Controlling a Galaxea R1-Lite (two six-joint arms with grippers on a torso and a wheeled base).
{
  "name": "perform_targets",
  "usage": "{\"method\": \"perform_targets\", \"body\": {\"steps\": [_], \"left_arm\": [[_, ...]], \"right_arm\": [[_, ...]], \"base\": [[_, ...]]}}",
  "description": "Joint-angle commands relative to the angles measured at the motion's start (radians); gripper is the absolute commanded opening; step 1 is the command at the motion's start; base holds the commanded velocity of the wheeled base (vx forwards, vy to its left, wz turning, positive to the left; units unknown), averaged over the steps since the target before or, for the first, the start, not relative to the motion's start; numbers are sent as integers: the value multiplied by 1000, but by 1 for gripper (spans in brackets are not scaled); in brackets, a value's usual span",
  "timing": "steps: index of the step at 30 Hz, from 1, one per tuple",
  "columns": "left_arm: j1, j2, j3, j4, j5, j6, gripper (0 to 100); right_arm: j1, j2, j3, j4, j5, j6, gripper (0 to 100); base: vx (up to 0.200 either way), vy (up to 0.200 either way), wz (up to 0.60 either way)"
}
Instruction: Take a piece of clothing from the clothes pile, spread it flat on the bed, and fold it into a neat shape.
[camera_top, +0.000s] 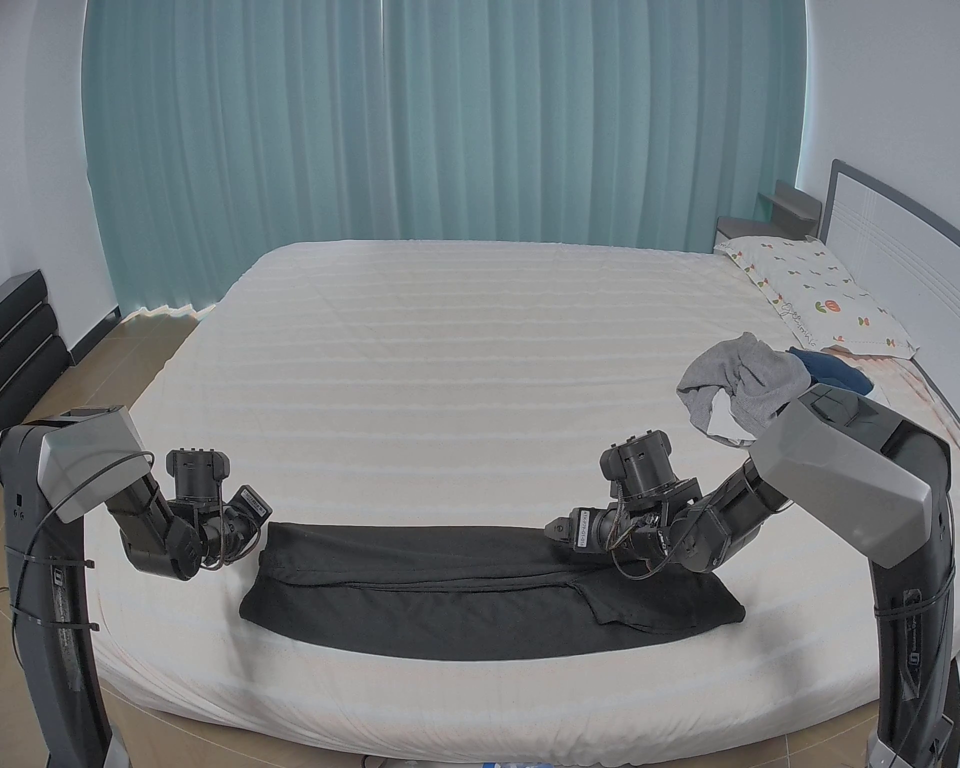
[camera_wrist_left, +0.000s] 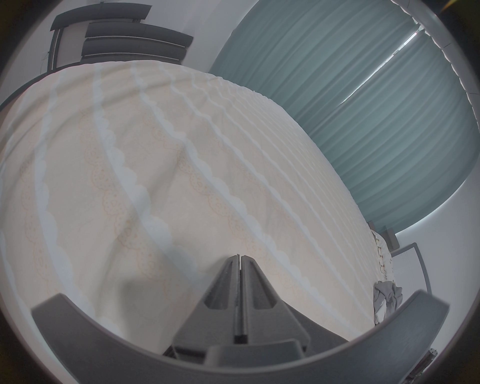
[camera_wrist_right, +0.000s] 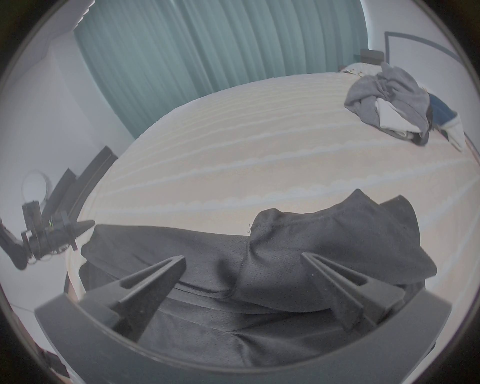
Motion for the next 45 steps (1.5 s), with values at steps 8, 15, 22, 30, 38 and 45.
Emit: {"method": "perform_targets", "body": {"steps": [8, 15, 22, 30, 38, 45], "left_arm": [[38, -134, 132, 1, -222, 64, 0], [41, -158, 209, 1, -237, 214, 0], [37, -282, 152, 199, -246, 214, 0], [37, -328, -1, 421, -246, 307, 0], [15, -250, -127, 624, -248, 386, 100], [9, -141, -103, 555, -254, 470, 100]], "right_arm": [[-146, -259, 273, -14, 106, 208, 100], [-263, -365, 547, -180, 243, 305, 100], [-352, -344, 763, -459, 303, 398, 100], [-410, -330, 862, -646, 409, 446, 100], [-402, -286, 868, -651, 412, 447, 100], [-399, -272, 874, -669, 439, 444, 100]], "base": [[0, 0, 0], [0, 0, 0], [0, 0, 0], [0, 0, 0], [0, 0, 0], [0, 0, 0]]}}
